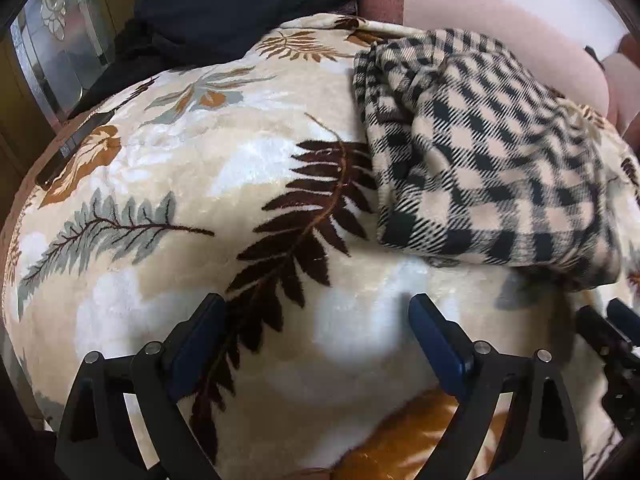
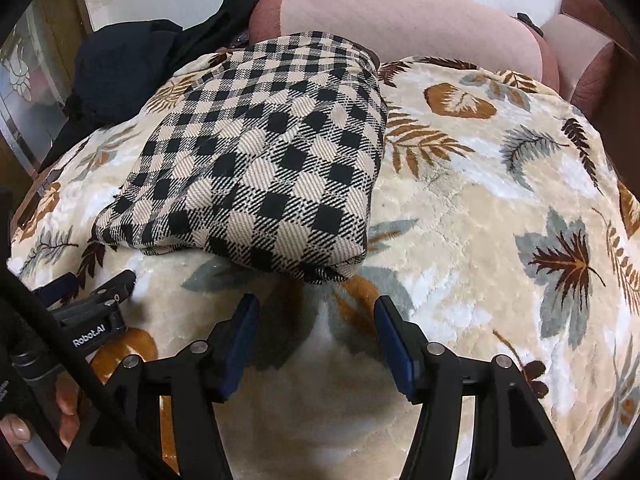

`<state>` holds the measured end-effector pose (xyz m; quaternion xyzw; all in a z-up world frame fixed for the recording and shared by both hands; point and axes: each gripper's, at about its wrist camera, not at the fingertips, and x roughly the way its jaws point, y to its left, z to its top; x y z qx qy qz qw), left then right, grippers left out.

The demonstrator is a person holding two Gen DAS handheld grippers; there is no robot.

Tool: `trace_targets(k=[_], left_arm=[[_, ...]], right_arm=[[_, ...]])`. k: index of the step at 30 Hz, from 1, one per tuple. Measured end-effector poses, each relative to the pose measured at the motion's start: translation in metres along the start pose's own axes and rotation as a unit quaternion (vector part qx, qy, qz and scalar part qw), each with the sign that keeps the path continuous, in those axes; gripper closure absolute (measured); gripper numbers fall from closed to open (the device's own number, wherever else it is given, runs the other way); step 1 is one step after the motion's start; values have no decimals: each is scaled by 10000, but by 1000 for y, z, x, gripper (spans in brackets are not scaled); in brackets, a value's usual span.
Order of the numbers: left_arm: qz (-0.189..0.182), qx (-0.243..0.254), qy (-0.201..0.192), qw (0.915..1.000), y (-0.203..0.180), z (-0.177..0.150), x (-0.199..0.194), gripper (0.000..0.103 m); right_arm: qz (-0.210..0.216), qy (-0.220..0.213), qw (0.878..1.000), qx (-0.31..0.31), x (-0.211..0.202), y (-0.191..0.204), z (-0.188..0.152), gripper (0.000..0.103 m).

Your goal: Fold large clothes

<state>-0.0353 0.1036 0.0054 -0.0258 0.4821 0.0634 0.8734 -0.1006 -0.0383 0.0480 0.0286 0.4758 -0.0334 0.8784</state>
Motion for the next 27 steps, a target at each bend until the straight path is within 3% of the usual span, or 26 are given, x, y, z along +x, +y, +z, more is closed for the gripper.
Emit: trace_targets(k=[9,27], left_arm=[[-186,-11,-570,9982,-1,5,-36,11],[-225,82,-490,9985,-6,2,-36,11]], right_arm=[[-194,42,9998,-43,-3,3,1,37],[-308,174,9991,-244,3,12,1,36]])
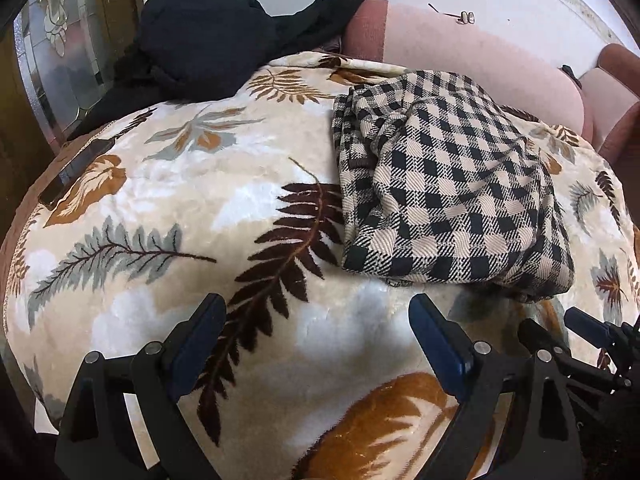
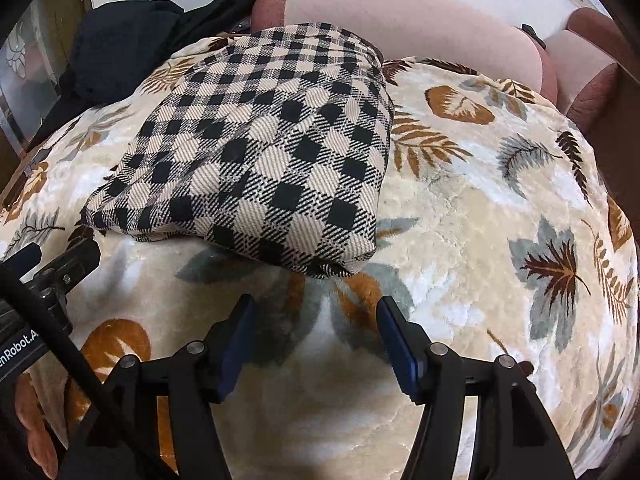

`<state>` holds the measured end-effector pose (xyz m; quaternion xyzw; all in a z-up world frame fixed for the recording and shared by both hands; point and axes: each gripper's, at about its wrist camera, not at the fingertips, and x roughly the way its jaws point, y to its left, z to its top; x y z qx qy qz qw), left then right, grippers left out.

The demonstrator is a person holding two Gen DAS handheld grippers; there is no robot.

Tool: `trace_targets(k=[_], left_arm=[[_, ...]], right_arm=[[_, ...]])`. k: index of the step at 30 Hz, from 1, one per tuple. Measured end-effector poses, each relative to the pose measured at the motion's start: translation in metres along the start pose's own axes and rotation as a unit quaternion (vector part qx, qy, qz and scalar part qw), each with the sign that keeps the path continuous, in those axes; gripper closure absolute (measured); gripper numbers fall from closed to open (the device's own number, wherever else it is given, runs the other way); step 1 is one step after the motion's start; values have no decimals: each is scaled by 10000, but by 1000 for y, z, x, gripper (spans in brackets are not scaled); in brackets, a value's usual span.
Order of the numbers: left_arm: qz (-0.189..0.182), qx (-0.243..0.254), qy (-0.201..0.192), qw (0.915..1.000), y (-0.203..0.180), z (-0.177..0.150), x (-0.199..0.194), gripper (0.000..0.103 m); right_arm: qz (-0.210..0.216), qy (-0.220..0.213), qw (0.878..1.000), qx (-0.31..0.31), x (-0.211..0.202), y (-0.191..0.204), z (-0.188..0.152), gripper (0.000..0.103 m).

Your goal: Fold large clothes

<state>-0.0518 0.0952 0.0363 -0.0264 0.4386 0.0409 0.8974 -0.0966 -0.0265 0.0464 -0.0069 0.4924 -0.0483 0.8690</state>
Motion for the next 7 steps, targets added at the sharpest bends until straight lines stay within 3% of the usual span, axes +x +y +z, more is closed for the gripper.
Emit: trace_targets(k=[7], left_arm=[[58,-39,60,10000,2,0,3,11]], right_arm=[[-44,7,9999,-96,3,6,6,29]])
